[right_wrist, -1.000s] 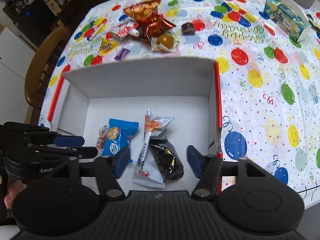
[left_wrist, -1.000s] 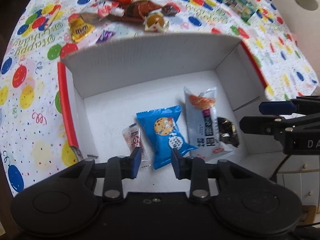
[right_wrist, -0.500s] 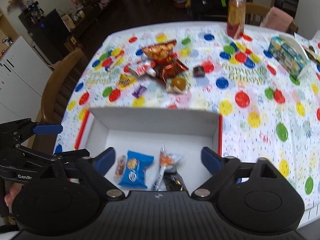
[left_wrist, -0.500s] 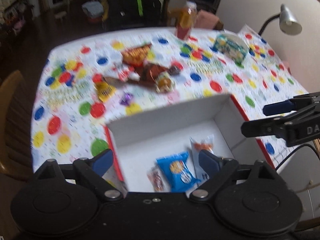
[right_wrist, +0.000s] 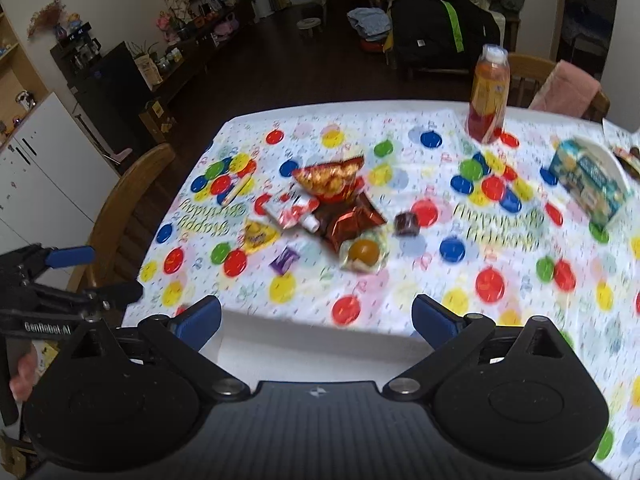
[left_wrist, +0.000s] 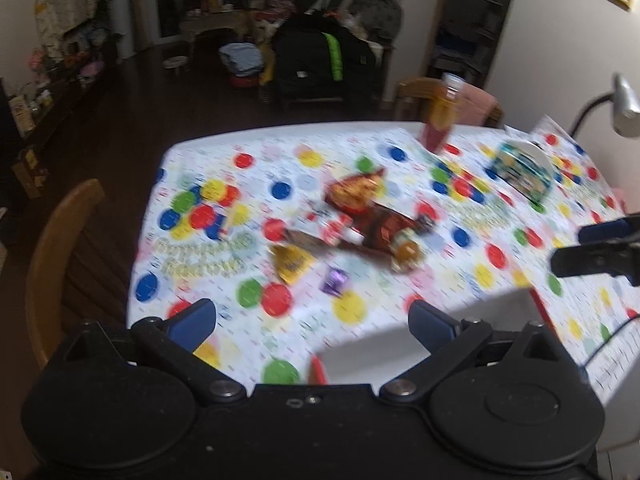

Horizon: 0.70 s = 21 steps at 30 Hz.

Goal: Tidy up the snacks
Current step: 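Move both tools back over the remaining snacks on the table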

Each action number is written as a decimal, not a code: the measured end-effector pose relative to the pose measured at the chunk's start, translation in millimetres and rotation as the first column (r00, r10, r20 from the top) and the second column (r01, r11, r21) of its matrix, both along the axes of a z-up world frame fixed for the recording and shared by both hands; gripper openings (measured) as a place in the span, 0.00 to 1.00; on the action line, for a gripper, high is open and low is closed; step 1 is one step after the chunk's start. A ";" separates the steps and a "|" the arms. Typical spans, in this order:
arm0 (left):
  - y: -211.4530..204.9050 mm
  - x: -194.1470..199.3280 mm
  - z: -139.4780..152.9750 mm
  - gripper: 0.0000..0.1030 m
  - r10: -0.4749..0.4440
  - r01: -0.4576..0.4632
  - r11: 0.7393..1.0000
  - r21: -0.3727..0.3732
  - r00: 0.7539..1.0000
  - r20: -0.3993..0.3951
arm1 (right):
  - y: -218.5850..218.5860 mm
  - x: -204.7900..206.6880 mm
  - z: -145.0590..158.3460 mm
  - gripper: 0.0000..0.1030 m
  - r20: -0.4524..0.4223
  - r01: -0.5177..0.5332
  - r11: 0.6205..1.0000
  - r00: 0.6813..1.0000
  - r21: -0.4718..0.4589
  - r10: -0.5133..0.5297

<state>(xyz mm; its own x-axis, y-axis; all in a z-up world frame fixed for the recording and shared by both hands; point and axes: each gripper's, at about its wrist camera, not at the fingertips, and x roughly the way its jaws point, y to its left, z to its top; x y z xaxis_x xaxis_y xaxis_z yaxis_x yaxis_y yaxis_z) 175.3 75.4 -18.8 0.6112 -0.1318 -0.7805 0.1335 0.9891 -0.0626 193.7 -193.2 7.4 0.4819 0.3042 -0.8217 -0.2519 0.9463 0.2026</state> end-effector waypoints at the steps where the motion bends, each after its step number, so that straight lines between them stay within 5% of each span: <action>1: 4.5 8.3 0.3 0.99 0.017 -0.017 1.000 0.001 1.000 0.003 | -1.2 7.7 0.8 0.99 -0.001 -0.002 1.000 1.000 0.002 0.002; 12: 36.3 101.8 -13.5 0.99 0.122 -0.123 0.991 0.057 0.992 0.015 | -15.4 101.5 3.2 0.99 -0.027 0.067 0.997 0.997 -0.032 -0.068; 21: 48.4 165.3 -50.1 0.99 0.155 -0.151 0.985 0.079 0.987 -0.046 | -20.4 166.4 -40.4 0.99 -0.141 0.068 0.995 0.987 -0.073 -0.078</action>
